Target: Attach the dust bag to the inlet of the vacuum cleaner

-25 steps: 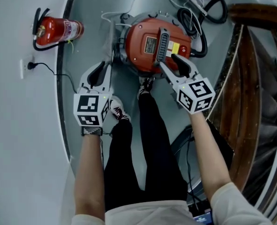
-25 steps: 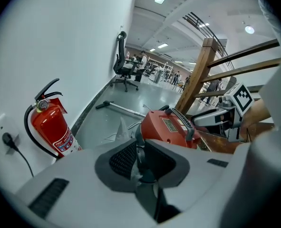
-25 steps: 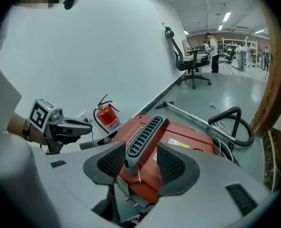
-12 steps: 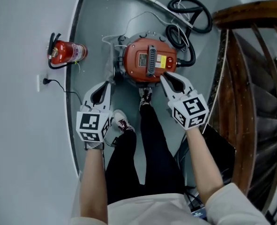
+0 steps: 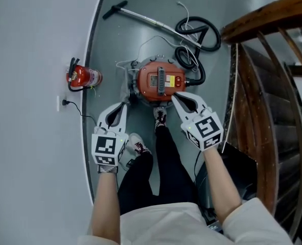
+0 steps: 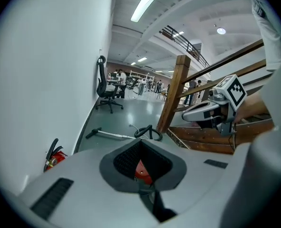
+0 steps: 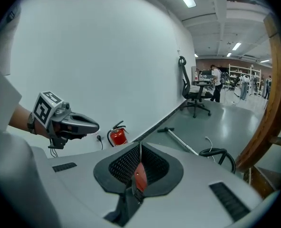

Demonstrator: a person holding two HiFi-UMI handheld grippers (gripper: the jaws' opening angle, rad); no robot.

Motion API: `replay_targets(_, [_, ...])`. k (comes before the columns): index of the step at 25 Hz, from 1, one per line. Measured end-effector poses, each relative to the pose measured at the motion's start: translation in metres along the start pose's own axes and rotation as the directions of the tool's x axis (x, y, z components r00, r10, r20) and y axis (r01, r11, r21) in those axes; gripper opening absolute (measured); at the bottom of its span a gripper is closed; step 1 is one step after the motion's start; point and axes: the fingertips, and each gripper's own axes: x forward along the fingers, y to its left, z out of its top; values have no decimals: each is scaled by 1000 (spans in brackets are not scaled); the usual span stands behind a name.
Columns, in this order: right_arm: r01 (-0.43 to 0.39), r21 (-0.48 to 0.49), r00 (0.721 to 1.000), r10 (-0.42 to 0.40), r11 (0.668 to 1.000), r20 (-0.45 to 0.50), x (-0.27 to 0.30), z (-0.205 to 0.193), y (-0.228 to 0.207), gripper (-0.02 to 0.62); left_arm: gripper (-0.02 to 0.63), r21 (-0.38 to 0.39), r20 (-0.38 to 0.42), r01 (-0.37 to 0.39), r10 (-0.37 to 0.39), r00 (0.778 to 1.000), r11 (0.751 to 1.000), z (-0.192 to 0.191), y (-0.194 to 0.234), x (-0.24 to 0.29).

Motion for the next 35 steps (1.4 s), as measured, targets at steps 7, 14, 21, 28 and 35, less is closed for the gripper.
replay_targets(7, [-9, -150, 1000, 6, 989, -18, -37, 27, 26, 34, 2, 194, -11, 56, -55, 998, 979, 33, -39, -29])
replay_targets(14, [-9, -282, 1000, 7, 959, -8, -77, 71, 41, 34, 2, 296, 26, 71, -83, 996, 953, 79, -54, -62])
replay_targets(21, [-12, -374, 1000, 13, 928, 1, -115, 105, 60, 34, 2, 395, 32, 66, -86, 996, 916, 119, -68, -102])
replay_targets(28, [4, -413, 999, 18, 911, 48, -148, 139, 80, 34, 2, 459, 77, 20, -62, 995, 888, 151, -80, -140])
replay_targets(35, [55, -454, 992, 4, 889, 129, -186, 186, 106, 34, 2, 512, 135, -5, -75, 988, 859, 189, -96, -187])
